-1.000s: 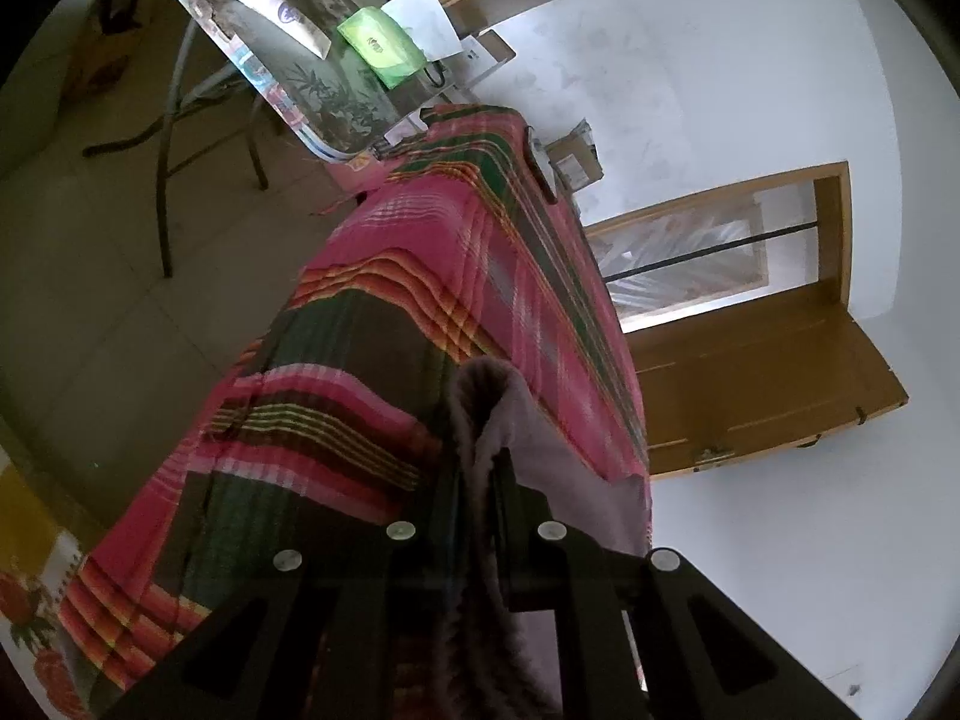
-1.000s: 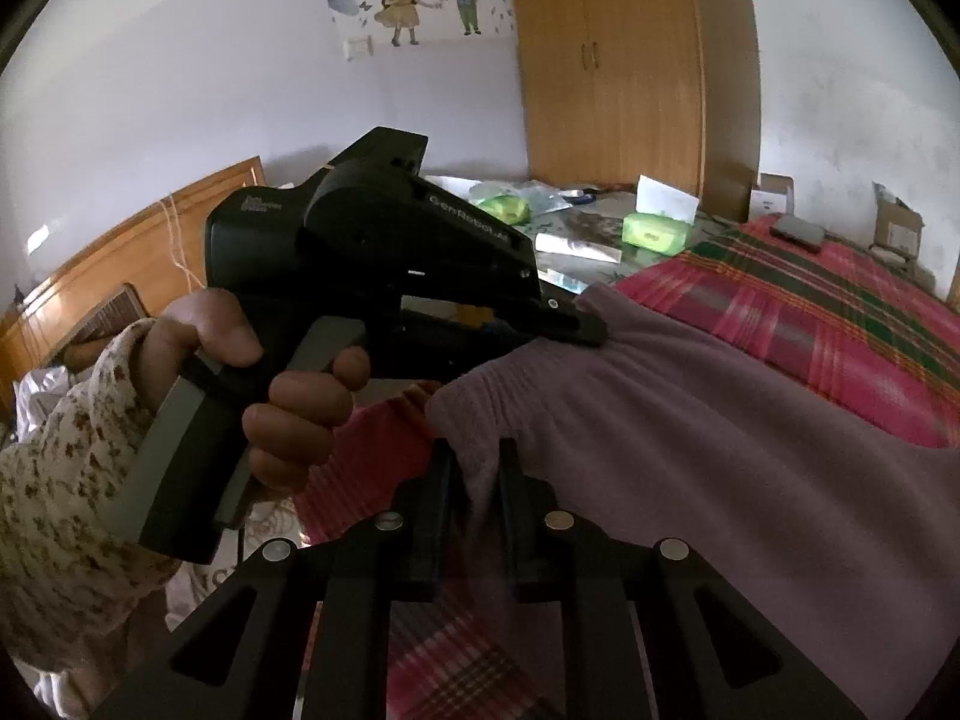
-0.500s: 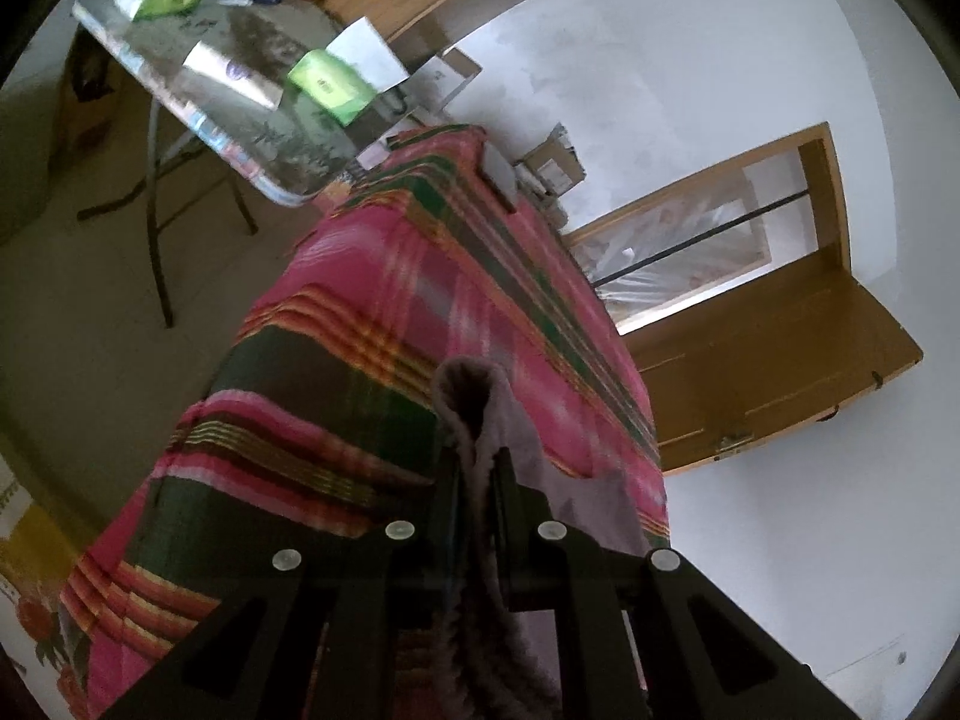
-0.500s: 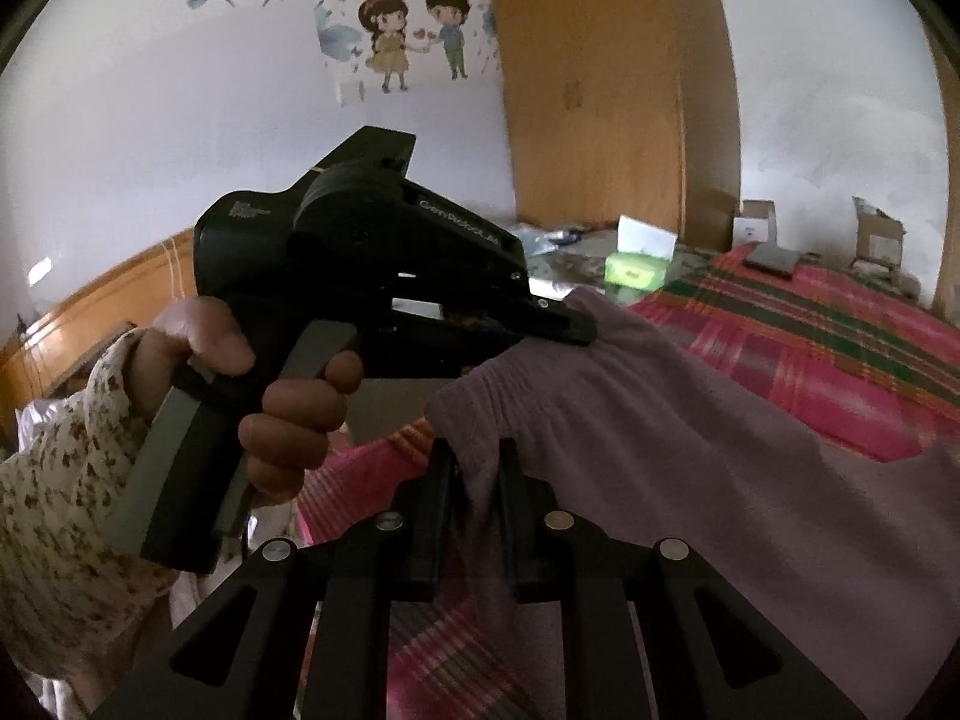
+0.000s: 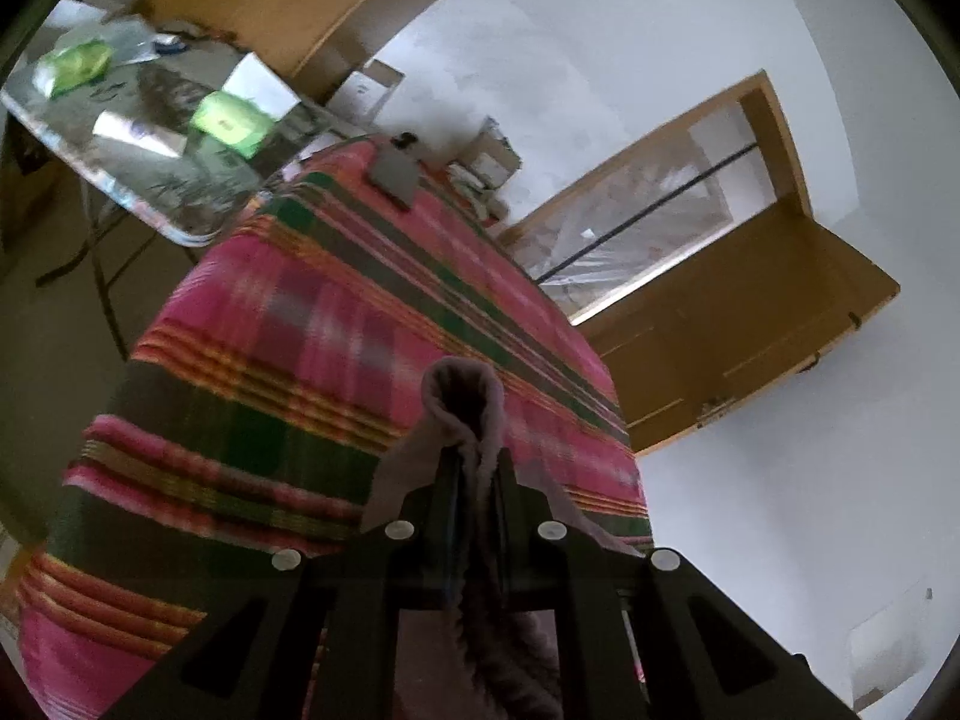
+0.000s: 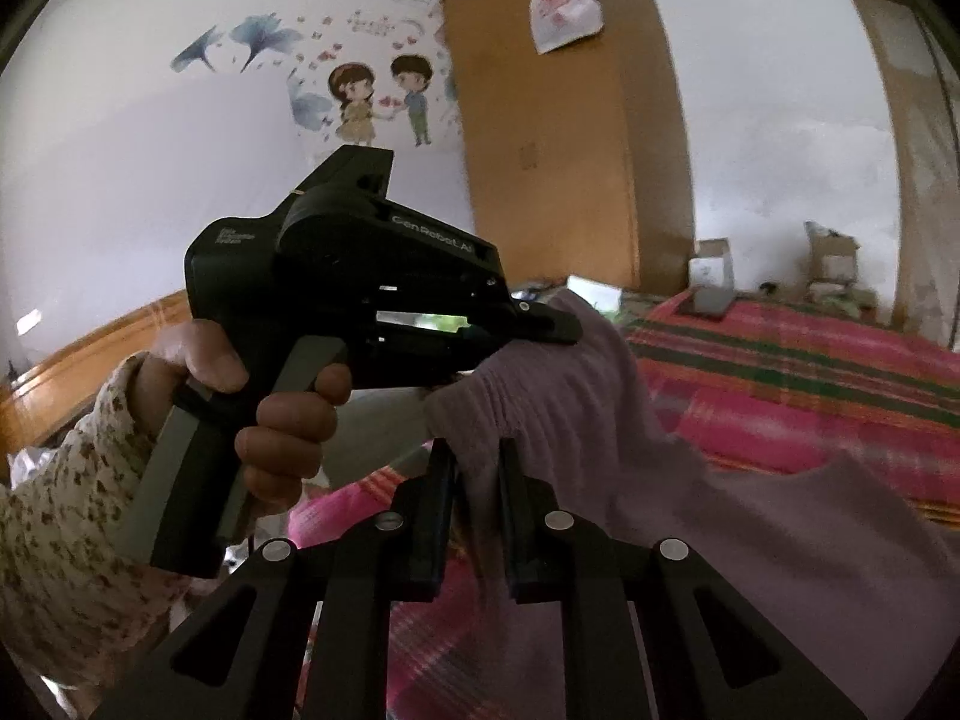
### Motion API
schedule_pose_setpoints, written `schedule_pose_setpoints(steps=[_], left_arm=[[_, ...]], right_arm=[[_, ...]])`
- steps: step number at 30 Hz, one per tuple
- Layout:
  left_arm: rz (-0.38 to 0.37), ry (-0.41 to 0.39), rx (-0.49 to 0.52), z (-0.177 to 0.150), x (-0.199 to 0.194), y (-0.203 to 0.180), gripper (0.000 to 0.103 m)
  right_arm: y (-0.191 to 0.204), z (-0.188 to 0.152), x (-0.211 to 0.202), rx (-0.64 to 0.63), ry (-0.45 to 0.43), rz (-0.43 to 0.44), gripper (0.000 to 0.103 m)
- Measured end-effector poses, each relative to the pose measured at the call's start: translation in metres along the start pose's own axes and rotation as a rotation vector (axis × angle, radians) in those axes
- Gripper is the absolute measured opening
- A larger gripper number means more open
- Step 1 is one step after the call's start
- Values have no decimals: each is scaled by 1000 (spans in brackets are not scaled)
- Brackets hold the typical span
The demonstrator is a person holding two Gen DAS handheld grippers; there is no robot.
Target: Fold clothes
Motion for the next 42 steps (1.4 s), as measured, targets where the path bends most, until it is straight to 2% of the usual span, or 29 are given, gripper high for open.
schedule_pose_setpoints(steps=[7, 26, 33, 42], left_arm=[[-46, 32, 62, -9, 20, -43, 10], [-130, 167, 167, -46, 86, -122, 10], [-138, 226, 200, -64, 114, -144, 10], [-151, 310, 204, -91, 146, -154, 10]], right_arm=[[-18, 8, -30, 20, -51, -58, 14], [-78, 10, -90, 104, -119, -219, 14], [-99, 6, -110, 153, -127, -270, 14], [-119, -7, -131, 193, -100, -340, 14]])
Point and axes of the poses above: each gripper's, at about its wrist camera, not at the fingertips, and x roughly the way its jaws point, y to its left, z to its top, the point moved 2 cm from there along x, roughly the way its jaws point, and after that the axes turned 11 degrees about -y, right-handed, at the moved point
